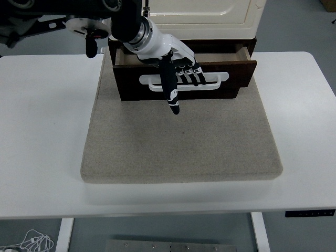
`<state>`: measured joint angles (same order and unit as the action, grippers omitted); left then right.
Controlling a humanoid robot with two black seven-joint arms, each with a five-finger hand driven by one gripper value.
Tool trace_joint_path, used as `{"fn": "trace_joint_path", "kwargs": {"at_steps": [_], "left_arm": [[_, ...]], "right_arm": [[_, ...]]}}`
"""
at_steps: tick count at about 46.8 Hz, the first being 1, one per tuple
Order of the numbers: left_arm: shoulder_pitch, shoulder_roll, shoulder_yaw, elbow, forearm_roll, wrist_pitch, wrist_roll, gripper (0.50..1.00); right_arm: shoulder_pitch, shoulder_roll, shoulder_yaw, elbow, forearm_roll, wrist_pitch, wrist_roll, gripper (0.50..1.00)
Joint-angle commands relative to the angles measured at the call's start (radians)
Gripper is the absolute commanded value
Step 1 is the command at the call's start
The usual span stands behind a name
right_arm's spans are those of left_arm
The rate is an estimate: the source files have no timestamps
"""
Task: Open the drawer under the combination cabinet
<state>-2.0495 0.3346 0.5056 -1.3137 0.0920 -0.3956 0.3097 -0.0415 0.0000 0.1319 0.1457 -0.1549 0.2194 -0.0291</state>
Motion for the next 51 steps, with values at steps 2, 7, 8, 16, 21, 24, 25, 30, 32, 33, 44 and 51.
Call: {"fn": "trace_joint_path", "kwargs": {"at_steps": [2, 7, 8, 16, 21, 24, 25, 30, 32, 33, 44, 51], "left_arm": [[-0.001, 0.0, 0.001, -0.001, 0.0, -0.009, -0.001, 1.0], [-0.008, 0.0, 0.001, -0.009, 0.0, -0.019, 0.0, 1.0], [-0.008, 0.0, 0.001, -0.012, 0.0, -0.019, 0.0, 1.0], [-0.015, 0.009, 0.001, -0.033, 0.0, -0.031, 0.0, 1.0], [-0.017, 0.011, -0.001, -0.035, 0.0, -0.042, -0.001, 1.0], [-0.023, 0.009, -0.004, -0.035, 0.0, -0.046, -0.001, 1.0], [-0.024, 0.011, -0.005, -0.035, 0.0, -0.049, -0.001, 1.0], [-0.029, 0.014, -0.024, -0.033, 0.0, -0.055, -0.001, 1.0], [-0.032, 0.015, -0.032, -0.033, 0.0, -0.054, -0.001, 1.0], [-0.035, 0.015, -0.038, -0.032, 0.0, -0.054, -0.001, 1.0], [-0.078, 0.027, -0.127, -0.021, 0.002, -0.054, -0.001, 1.0], [-0.087, 0.06, -0.249, -0.016, 0.003, -0.055, -0.001, 1.0]], "right_arm": [[0.0, 0.0, 0.0, 0.0, 0.0, 0.0, 0.0, 0.926], [0.0, 0.0, 0.0, 0.0, 0.0, 0.0, 0.0, 0.926], [0.0, 0.0, 0.0, 0.0, 0.0, 0.0, 0.0, 0.926], [0.0, 0.0, 0.0, 0.0, 0.0, 0.0, 0.0, 0.926], [0.0, 0.0, 0.0, 0.0, 0.0, 0.0, 0.0, 0.926], [0.0, 0.0, 0.0, 0.0, 0.0, 0.0, 0.001, 0.926], [0.0, 0.0, 0.0, 0.0, 0.0, 0.0, 0.001, 0.926], [0.0, 0.0, 0.0, 0.0, 0.0, 0.0, 0.0, 0.926], [0.0, 0.0, 0.0, 0.0, 0.0, 0.0, 0.0, 0.926], [0.0, 0.0, 0.0, 0.0, 0.0, 0.0, 0.0, 0.926], [0.0, 0.0, 0.0, 0.0, 0.0, 0.0, 0.0, 0.926], [0.0, 0.0, 0.0, 0.0, 0.0, 0.0, 0.0, 0.926]]}}
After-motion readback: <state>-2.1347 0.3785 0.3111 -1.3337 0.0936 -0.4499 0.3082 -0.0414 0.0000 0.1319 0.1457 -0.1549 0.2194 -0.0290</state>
